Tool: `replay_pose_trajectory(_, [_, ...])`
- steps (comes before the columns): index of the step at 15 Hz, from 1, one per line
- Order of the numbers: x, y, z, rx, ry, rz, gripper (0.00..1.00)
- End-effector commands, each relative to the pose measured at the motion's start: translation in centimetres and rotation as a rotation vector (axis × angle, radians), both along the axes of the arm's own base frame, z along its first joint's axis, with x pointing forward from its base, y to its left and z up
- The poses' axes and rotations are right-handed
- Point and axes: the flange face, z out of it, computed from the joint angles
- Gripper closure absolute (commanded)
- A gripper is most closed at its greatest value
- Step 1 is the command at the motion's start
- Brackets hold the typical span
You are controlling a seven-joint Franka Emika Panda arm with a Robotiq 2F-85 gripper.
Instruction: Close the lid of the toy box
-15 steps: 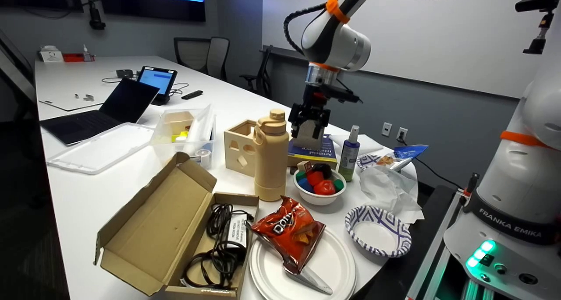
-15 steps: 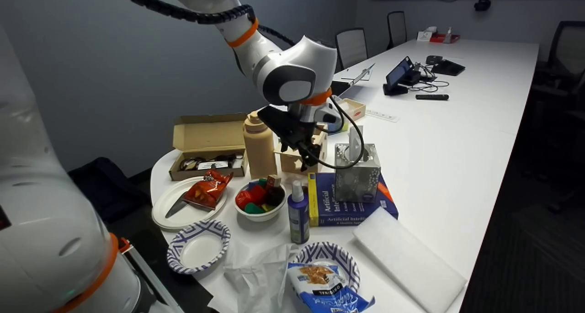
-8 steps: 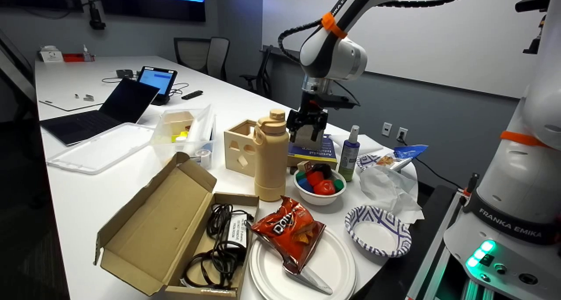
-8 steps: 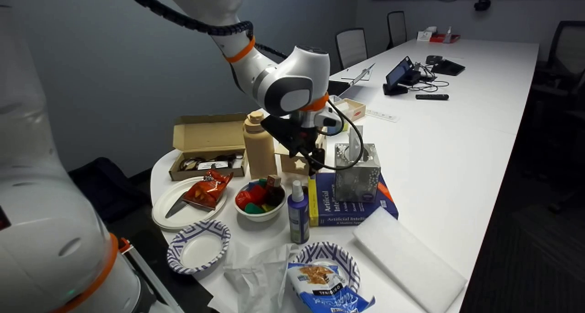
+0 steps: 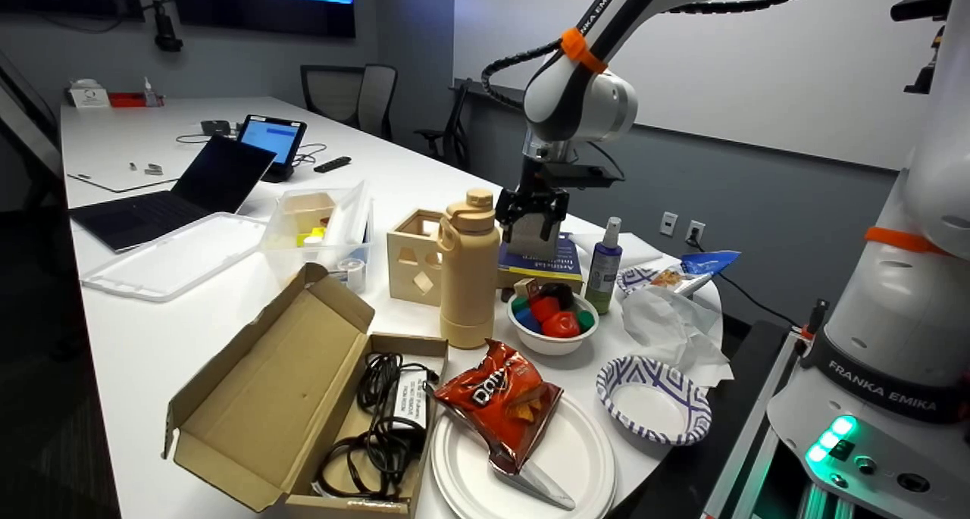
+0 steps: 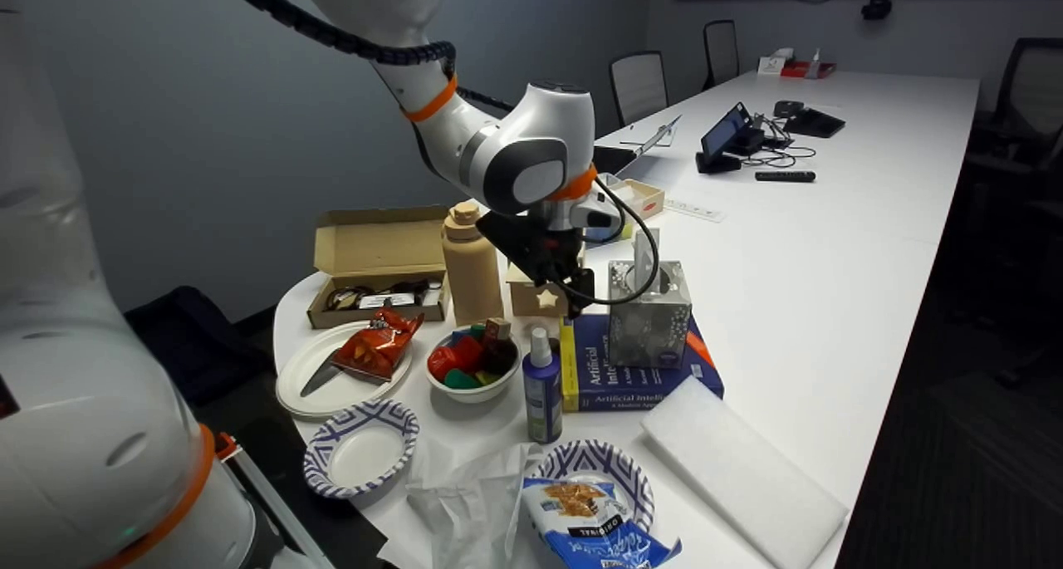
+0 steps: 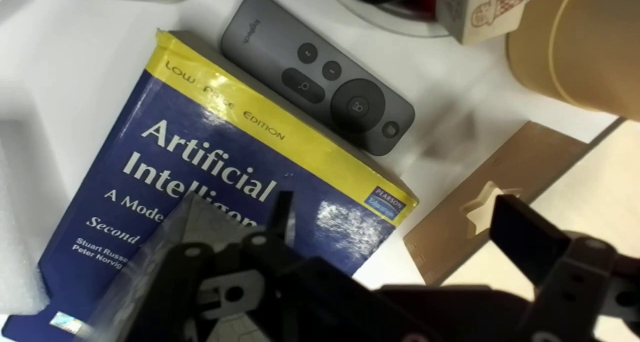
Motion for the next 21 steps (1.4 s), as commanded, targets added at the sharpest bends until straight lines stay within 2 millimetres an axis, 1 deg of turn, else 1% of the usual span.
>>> replay_pose_trajectory(1, [-0.9, -0.2, 0.8, -0.009, -0.024, -0.023, 0.00])
replay_pose_trajectory(5, [-1.3, -0.6, 1.6, -0.026, -0.034, -0.069, 0.00])
replay_pose_trajectory(8, [-1.2, -0.8, 1.2, -0.029, -0.015, -0.096, 0.00])
replay_pose_trajectory(10, [-1.2, -0.8, 0.6, -0.035, -0.001, -0.106, 0.00])
replay_pose_trajectory(13, [-1.0, -0.5, -0.2, -0.033, 0.014, -0.107, 0.00])
replay_pose_trajectory(17, [-0.7, 0.1, -0.3, -0.001, 0.005, -0.092, 0.00])
replay_pose_trajectory(21, [-0.2, 1.2, -0.5, 0.034, 0.000, -0.070, 0.00])
